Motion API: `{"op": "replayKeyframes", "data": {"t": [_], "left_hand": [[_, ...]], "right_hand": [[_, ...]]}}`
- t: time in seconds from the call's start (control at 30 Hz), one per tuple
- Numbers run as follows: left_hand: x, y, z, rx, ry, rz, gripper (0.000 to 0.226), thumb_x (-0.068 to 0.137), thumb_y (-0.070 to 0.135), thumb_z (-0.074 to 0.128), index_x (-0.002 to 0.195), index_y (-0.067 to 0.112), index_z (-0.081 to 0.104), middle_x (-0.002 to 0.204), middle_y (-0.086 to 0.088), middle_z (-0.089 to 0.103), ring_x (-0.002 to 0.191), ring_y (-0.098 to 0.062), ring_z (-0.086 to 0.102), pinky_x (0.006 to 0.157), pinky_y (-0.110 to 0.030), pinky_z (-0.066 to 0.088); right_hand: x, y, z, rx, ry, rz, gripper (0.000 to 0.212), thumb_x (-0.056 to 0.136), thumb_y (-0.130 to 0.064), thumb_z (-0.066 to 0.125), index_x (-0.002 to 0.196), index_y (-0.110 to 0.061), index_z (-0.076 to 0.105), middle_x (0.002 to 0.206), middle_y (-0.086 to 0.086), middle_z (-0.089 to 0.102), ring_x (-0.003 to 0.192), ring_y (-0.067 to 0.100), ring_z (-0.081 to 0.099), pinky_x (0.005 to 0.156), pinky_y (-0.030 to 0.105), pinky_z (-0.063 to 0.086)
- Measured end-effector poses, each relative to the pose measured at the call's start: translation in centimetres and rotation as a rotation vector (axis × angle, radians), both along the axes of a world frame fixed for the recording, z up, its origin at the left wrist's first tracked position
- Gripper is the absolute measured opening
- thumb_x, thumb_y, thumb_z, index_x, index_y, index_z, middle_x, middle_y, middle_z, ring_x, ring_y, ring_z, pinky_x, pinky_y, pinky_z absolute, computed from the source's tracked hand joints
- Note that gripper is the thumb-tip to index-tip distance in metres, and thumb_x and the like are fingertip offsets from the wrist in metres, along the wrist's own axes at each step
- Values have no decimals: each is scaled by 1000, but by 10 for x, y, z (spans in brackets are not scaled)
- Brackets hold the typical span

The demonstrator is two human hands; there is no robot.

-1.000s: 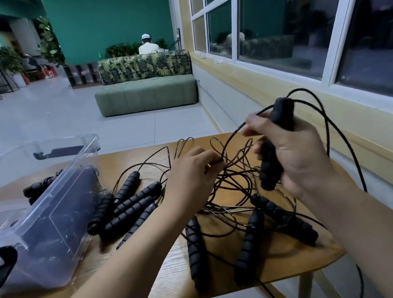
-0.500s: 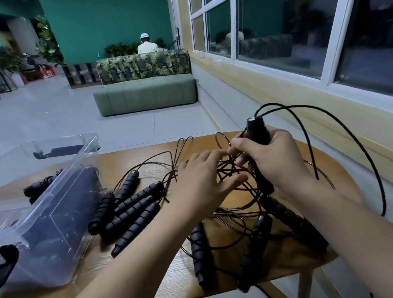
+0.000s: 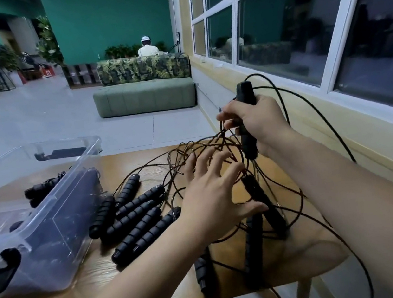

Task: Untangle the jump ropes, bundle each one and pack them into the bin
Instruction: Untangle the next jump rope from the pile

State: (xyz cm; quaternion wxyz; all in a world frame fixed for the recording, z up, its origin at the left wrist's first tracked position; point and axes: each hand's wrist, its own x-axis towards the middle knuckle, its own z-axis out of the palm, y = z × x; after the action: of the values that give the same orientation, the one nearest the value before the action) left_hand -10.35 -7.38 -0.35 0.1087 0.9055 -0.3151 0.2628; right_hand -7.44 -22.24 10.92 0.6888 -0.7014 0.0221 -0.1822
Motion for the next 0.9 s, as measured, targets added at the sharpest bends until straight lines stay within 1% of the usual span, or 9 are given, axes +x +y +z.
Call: {"op": "replayKeyframes", "data": {"t": [0.1,0.2,0.27,0.37,0.47,0.57,0.63,0.73,0.9], "left_hand": [[-3,0,2,87,-19,35,94,74,100,45,154,52,36,174,4,14,163,-31,-9,127,-66,-1],[7,10,9,127,20,116,88,75,91,54,152,50,40,177,3,1,161,-32,-24,125,-68,-12],[17,21,12,121,99,196,84,79,83,64,151,48,39,176,6,-1,160,-31,-25,125,-69,-10],[27,34,12,62,202,269,78,83,71,71,151,43,41,172,6,16,163,-30,-11,126,-67,0],[28,39,15,45,218,258,71,83,63,75,146,43,49,160,10,38,163,-23,-1,123,-64,10],[24,36,21,10,160,246,69,75,76,76,132,41,58,142,16,53,155,-19,18,118,-60,21],[22,36,24,-44,113,235,75,67,88,70,124,40,61,134,16,58,146,-18,31,114,-57,27],[21,38,31,-127,15,253,89,64,99,56,130,38,59,130,10,57,132,-23,45,110,-53,34],[25,43,37,-192,-39,247,104,60,103,53,141,37,52,135,7,53,135,-23,42,115,-50,29]], "right_hand": [[5,2,22,12,-54,-1,8,97,-11,72,103,-5,70,88,10,82,64,16,69,55,25,47],[5,2,40,37,-101,-13,9,98,-11,72,104,-6,69,87,9,82,63,14,69,54,25,48],[4,2,42,56,-106,-13,5,97,-11,72,100,-8,68,87,9,82,62,15,68,55,26,47],[1,3,28,20,-54,-19,4,97,-10,71,97,-9,68,88,8,83,62,15,68,55,27,47],[0,0,13,29,6,-35,5,96,-12,71,99,-9,68,90,7,83,65,14,70,59,30,48],[-2,-5,2,25,17,-66,10,96,-17,73,103,-10,70,92,4,83,71,16,71,68,36,50],[-4,-7,-3,33,8,-90,12,95,-20,75,103,-11,72,92,3,83,75,17,72,73,38,51],[-4,-10,-3,54,-48,-134,8,93,-18,76,98,-13,73,91,4,83,71,17,71,69,35,51],[1,-22,16,86,-135,-193,4,96,-16,74,97,-13,72,90,5,83,66,16,69,63,31,50]]}}
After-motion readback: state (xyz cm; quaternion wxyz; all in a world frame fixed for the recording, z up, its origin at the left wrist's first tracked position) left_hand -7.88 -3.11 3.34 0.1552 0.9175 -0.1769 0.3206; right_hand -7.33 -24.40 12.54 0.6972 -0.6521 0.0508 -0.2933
